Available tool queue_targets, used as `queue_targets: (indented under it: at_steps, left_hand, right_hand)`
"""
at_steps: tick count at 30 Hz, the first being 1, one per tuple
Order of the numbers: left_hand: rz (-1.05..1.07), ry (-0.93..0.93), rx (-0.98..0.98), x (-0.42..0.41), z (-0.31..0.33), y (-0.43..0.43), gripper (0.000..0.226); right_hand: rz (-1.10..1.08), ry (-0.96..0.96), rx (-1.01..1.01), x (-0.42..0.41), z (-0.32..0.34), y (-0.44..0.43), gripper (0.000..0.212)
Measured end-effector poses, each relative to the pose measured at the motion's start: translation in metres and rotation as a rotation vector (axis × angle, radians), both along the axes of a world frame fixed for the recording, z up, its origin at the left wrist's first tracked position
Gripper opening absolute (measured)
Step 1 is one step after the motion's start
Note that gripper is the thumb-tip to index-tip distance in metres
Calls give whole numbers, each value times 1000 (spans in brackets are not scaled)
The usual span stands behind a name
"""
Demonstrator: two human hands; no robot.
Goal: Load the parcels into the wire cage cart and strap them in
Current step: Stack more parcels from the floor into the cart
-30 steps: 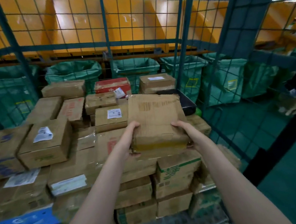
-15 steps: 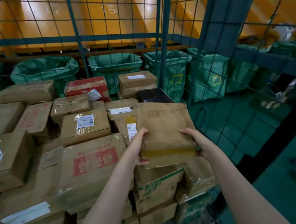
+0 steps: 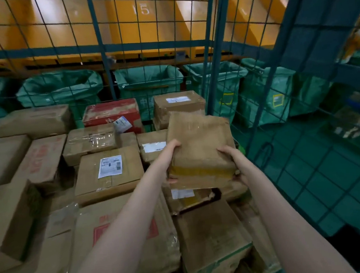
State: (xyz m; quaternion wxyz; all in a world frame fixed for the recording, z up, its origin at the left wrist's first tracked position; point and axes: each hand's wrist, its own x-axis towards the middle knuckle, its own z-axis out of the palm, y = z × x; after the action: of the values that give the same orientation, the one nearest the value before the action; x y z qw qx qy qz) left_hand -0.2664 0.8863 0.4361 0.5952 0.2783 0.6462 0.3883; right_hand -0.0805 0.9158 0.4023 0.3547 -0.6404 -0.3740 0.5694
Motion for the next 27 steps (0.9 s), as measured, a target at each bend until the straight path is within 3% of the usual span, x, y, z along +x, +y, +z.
queue_targets:
  at_steps: [4,7,15,23,27]
  left_hand:
    - [41,44,1,-22,8,38,44]
    - [85,43,2,-38,10,67,46]
    - [288,107,56,-85,11,142,44]
    - [384,167,84,-126,-4,205,38]
    - [444,185,63,-148,-19,220,44]
  right_hand:
    - [-2,30,6,-26,3,39,57]
    - [16,66,2,-43,2,81,70]
    - [194,153,20,-101,3,168,41]
    - [267,203,7,-151,-17,235,62]
    - [332,189,-22,-173,-23,255,51]
